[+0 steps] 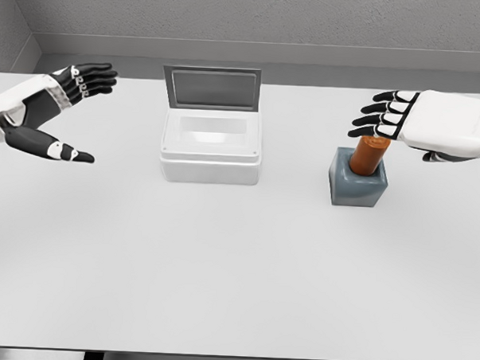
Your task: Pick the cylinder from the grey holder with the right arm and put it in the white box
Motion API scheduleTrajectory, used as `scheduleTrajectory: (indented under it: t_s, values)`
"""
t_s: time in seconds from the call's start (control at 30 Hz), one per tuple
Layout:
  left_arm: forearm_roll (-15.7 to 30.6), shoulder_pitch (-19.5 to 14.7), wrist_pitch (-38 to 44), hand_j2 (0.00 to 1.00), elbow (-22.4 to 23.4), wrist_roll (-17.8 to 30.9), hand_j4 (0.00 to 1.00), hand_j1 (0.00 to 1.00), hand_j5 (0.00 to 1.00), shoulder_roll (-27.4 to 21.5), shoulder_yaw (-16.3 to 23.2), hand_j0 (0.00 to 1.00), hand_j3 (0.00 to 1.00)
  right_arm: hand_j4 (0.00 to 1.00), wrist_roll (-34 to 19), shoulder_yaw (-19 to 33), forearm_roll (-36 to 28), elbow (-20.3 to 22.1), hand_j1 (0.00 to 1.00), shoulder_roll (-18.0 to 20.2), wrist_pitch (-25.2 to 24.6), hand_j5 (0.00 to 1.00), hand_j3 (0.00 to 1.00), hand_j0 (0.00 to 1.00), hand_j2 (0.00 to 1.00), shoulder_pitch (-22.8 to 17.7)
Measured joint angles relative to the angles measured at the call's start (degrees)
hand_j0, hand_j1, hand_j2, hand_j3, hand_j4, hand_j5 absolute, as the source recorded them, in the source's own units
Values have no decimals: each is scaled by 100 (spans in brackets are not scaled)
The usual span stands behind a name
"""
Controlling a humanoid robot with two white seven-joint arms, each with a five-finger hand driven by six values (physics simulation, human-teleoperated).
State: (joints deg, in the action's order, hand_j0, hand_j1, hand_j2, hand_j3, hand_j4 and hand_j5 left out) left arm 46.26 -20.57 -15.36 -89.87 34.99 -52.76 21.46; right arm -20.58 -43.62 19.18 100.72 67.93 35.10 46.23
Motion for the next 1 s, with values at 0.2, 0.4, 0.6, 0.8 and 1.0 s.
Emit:
scheduleTrajectory:
  t_s: [0.2, 0.4, 0.6, 0.8, 1.0]
  values:
    - [189, -44, 377, 100, 56, 2, 100, 100, 100, 49, 28, 100, 100, 100, 47, -3, -19, -3, 100, 57, 0, 100, 100, 100, 100, 70]
    - [165, -44, 372, 100, 126, 2, 100, 100, 100, 81, 39, 100, 100, 100, -573, -20, -31, -173, 100, -216, -2, 100, 100, 100, 100, 624]
    - [165, -114, 400, 100, 300, 2, 100, 100, 100, 213, 54, 100, 100, 99, -1325, -407, 39, -768, 99, -1048, -1, 99, 99, 99, 99, 1160]
    - [163, -185, 415, 100, 439, 2, 100, 100, 100, 355, 86, 100, 100, 99, -1428, -811, 447, -1142, 99, -1366, 4, 99, 99, 99, 99, 1178]
    - [163, -193, 423, 100, 525, 2, 100, 100, 100, 440, 110, 100, 100, 99, -1442, -993, 635, -1128, 99, -1328, 5, 99, 99, 99, 99, 1160]
